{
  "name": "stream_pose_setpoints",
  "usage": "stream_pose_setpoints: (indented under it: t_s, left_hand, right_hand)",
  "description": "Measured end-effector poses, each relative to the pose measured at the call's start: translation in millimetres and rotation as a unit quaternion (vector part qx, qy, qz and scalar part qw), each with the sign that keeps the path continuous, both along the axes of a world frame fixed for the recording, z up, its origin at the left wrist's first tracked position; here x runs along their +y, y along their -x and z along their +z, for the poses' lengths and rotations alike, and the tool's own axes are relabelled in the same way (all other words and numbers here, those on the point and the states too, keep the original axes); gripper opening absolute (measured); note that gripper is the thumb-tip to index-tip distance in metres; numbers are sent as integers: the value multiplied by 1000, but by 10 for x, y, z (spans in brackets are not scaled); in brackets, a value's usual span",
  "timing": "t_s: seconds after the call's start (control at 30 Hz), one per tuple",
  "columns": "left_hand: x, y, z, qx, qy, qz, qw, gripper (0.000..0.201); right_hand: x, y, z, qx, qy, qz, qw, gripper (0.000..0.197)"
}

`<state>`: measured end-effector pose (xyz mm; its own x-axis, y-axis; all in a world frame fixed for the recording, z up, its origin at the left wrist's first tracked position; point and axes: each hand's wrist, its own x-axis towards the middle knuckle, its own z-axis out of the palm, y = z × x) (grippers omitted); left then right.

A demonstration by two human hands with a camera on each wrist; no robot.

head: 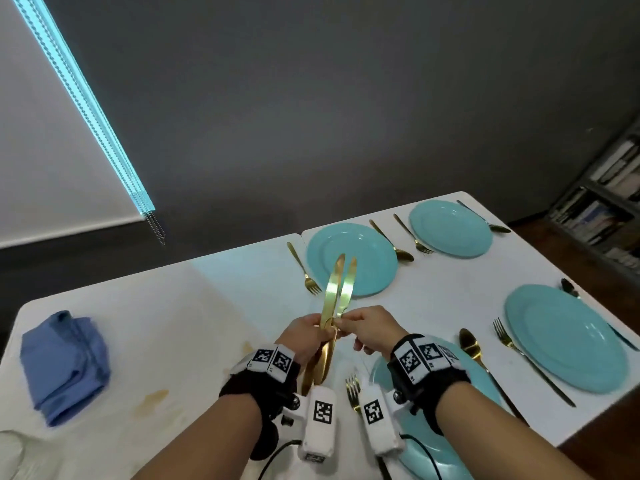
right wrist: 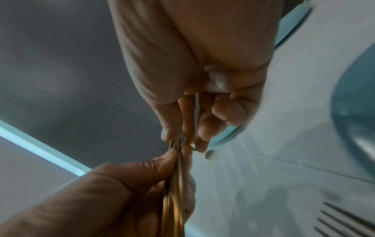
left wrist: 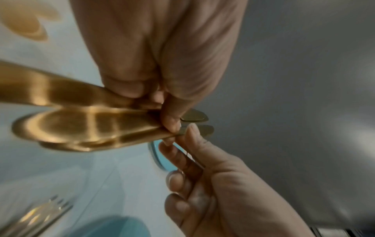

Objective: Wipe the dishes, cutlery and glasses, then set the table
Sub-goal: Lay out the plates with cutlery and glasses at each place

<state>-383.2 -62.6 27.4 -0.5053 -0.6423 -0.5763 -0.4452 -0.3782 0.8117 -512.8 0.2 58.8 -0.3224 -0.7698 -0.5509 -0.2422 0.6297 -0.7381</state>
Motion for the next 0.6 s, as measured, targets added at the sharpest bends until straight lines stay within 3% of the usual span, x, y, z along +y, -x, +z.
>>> stream_pose_setpoints:
  t_s: [0.33,0.5,0.6]
  left_hand:
    - [419,752,94,2,-18,-25,1000,17]
    - [582,1250,163,9,-41,-21,999,10]
    - [675,1500,210,19,-54,-41,997,12]
  right_hand:
    - [538,661,13,-106,36,-82,990,10]
    - [734,1118,-11,-192,49,-170,965,22]
    - [862,1401,-29,-210,56,-195,956,17]
